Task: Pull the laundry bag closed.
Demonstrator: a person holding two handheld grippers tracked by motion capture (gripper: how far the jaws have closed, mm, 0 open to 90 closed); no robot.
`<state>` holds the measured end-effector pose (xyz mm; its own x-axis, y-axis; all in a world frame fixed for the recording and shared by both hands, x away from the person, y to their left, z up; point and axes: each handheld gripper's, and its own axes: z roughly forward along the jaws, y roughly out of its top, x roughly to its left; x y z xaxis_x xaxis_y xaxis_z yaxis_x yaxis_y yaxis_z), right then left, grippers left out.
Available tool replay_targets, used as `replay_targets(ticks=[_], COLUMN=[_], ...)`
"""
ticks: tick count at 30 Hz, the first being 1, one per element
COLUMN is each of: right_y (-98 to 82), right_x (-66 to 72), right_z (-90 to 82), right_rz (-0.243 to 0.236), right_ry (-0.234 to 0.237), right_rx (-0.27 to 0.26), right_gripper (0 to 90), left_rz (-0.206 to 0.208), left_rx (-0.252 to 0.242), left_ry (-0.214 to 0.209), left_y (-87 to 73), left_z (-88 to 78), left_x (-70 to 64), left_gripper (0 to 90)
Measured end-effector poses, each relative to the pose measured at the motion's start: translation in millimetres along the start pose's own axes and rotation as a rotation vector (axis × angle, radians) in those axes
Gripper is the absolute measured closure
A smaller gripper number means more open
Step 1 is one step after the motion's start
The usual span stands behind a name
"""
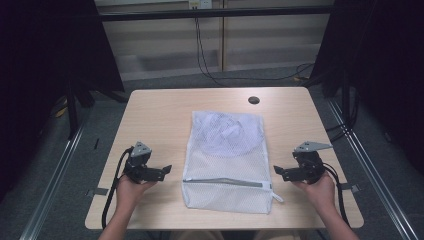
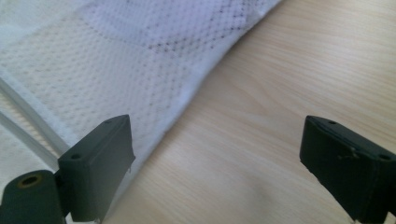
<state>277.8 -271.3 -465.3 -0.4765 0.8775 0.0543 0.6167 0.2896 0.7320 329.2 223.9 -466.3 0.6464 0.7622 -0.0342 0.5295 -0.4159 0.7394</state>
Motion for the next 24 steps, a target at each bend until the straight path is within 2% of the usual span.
replay_targets(ticks=[2,3,4,6,11,13,15,17,18,24], right_y=[3.0,5.9,7.6,10.9,18.2,24.4,28.2,29.7,33.8,45.2], right_x=[5.1,10.5,13.3,17.5,26.5,35.6,41.7,44.2,50.1,66.1], right_z=[-1.0,-1.7,-1.7,-2.2,-1.1,2.1,4.2,5.9,8.8,18.3], right_rz=[0.007,-0.01,-0.017,-0.019,-0.019,-0.023,-0.017,-0.023,-0.02,-0.032], right_ry=[0.016,0.013,0.015,0.027,0.036,0.047,0.07,0.074,0.088,0.112], right_rx=[-0.003,0.003,-0.002,0.004,0.014,0.025,0.034,0.03,0.044,0.053], right_gripper=[10.8,11.4,11.5,12.1,12.2,12.0,11.8,11.7,11.8,11.9], left_rz=[0.006,0.004,0.014,0.0,0.004,-0.001,0.008,0.007,0.005,0.012], left_rx=[-0.003,-0.007,0.002,-0.008,-0.005,-0.006,-0.004,-0.006,-0.006,0.001], left_ry=[-0.022,-0.027,-0.029,-0.032,-0.04,-0.059,-0.057,-0.06,-0.067,-0.073], left_y=[0.7,1.9,2.9,3.9,4.8,5.6,6.2,6.4,6.7,7.1], left_z=[0.1,0.1,-0.6,-1.2,-2.7,-2.6,-3.3,-3.4,-3.7,-5.3], left_x=[-2.1,-4.2,-3.3,-4.1,-4.3,-5.4,-5.3,-5.4,-5.3,-6.2], left_gripper=[5.9,6.4,6.4,6.2,6.3,6.6,6.8,6.8,6.8,7.3])
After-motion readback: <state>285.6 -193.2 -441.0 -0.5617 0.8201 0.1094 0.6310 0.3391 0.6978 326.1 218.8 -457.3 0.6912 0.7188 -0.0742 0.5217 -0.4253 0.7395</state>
